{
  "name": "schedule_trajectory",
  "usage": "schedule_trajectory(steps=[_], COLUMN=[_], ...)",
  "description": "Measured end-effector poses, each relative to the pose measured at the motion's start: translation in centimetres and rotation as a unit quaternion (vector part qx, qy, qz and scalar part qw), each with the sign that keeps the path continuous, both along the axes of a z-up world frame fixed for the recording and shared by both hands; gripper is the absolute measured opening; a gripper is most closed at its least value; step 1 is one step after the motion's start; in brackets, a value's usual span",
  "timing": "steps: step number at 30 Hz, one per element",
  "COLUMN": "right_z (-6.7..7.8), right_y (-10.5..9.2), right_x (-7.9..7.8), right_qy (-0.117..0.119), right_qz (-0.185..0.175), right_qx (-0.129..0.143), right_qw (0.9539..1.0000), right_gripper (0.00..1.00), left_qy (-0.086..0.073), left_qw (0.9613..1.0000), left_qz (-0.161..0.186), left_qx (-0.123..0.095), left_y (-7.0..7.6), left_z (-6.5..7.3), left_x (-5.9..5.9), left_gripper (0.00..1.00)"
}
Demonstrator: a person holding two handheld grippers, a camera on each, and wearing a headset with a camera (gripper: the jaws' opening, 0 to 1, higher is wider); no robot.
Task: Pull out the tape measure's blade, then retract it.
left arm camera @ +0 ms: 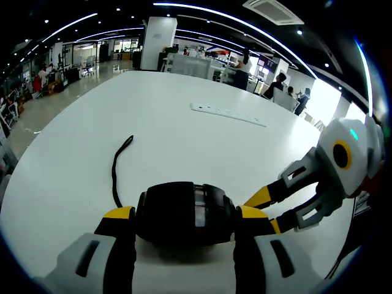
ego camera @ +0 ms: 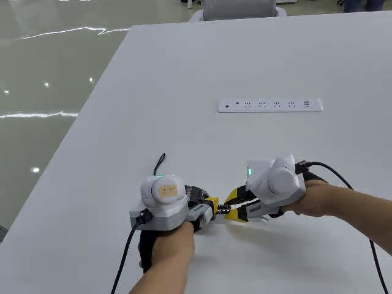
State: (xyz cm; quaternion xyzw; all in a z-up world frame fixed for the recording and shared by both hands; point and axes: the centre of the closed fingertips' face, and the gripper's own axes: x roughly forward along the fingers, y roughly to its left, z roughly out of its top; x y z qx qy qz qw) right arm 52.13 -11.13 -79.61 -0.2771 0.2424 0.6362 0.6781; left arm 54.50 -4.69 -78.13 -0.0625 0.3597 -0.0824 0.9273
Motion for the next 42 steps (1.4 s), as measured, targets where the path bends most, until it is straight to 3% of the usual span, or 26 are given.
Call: schedule_trajectory(steps=[26, 42], right_z=[-0.2, -0.4], right_y=[1.7, 1.6], right_x=[0.1, 0.2], right_qy=[0.014, 0.01], right_qz=[-0.017, -0.02], right_qx=[0.008, 0.012], right_qw=[0.9997, 0.9997], right_gripper=[0.14, 0.15], left_qy=[-0.002, -0.002], left_qw=[1.0, 1.0], left_qz=[-0.001, -0.003], left_qx=[-0.003, -0.001], left_y=[0.0, -0.1], left_z=[0.1, 0.0], left_x=[0.1, 0.1], left_gripper=[0.62, 0.63])
